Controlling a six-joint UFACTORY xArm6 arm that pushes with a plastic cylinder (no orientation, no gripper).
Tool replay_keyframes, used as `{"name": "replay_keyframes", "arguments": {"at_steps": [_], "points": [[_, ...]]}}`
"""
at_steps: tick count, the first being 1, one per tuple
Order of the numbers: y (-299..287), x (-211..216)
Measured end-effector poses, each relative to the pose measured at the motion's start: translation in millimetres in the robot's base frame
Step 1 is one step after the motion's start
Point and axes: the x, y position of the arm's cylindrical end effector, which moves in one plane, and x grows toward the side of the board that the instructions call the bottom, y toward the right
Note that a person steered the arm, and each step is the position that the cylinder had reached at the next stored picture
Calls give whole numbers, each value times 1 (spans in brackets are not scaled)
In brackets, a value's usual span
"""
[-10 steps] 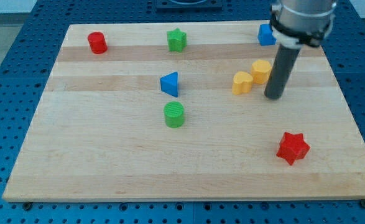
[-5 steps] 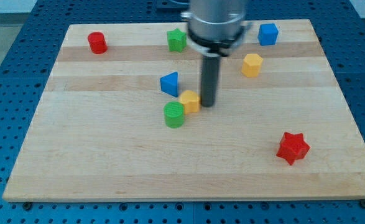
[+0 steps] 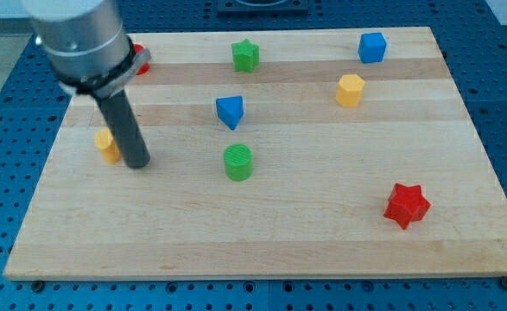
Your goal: Slide the yellow heart towards the center left
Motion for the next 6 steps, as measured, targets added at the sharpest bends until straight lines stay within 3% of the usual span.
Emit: {"name": "replay_keyframes", "arguments": {"at_steps": [1,3,4,6], "points": [[-24,-11],[-12,-54],[-38,-29],[-60,-44]]}}
